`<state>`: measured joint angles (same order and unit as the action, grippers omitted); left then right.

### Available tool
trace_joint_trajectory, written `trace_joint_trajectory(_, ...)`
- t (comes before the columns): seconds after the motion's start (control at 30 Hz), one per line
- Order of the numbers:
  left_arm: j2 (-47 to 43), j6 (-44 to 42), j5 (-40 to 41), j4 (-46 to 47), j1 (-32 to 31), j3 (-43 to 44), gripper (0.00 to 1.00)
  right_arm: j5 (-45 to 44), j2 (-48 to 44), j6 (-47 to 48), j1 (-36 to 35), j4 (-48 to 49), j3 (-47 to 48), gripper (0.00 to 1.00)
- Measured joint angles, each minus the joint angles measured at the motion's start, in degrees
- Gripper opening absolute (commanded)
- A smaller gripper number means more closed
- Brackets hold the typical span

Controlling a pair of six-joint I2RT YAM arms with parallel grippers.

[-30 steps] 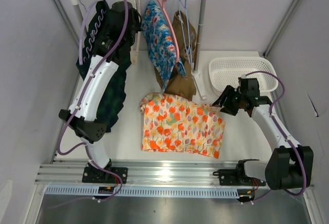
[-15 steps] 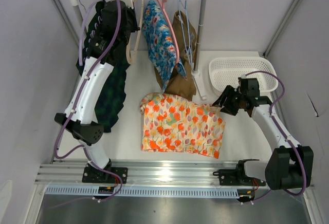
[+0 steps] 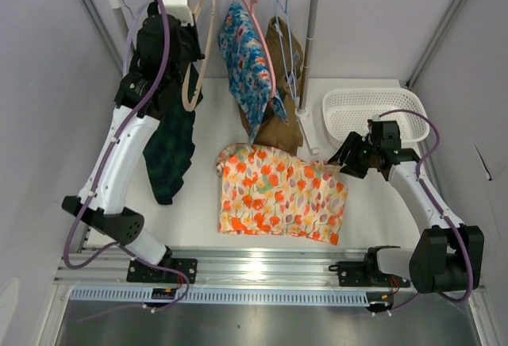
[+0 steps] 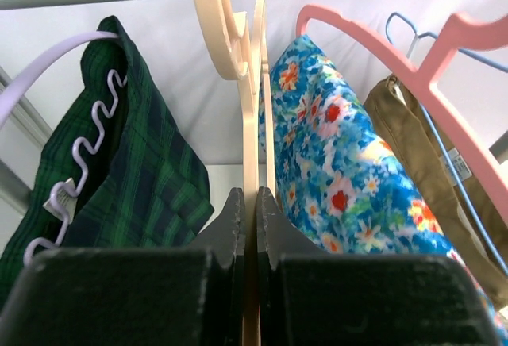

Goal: Place the skirt on the hanger

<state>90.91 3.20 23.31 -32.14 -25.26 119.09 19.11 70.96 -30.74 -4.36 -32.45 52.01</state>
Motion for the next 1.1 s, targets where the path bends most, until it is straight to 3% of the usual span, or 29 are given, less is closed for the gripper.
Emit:
trace_joint_trajectory(0.57,-14.67,0.48,-5.53,0.13,0.15,-20.24,0.00,0.22,-0.42,1.49,0.00,-0.31,-0.02,0.58)
trace_joint_trajectory(0.87,-32.98,6.03,-10.25,-4.09,0.15,-40.70,0.00,0.20,-2.71,2.67,0.00,-1.95,-0.02,0.58)
trace_joint_trajectory(1.1,-46.90,9.01,-19.61,-9.25,0.15,-49.64,0.00,0.20,-4.42,4.02,0.00,-4.76,-0.02,0.57)
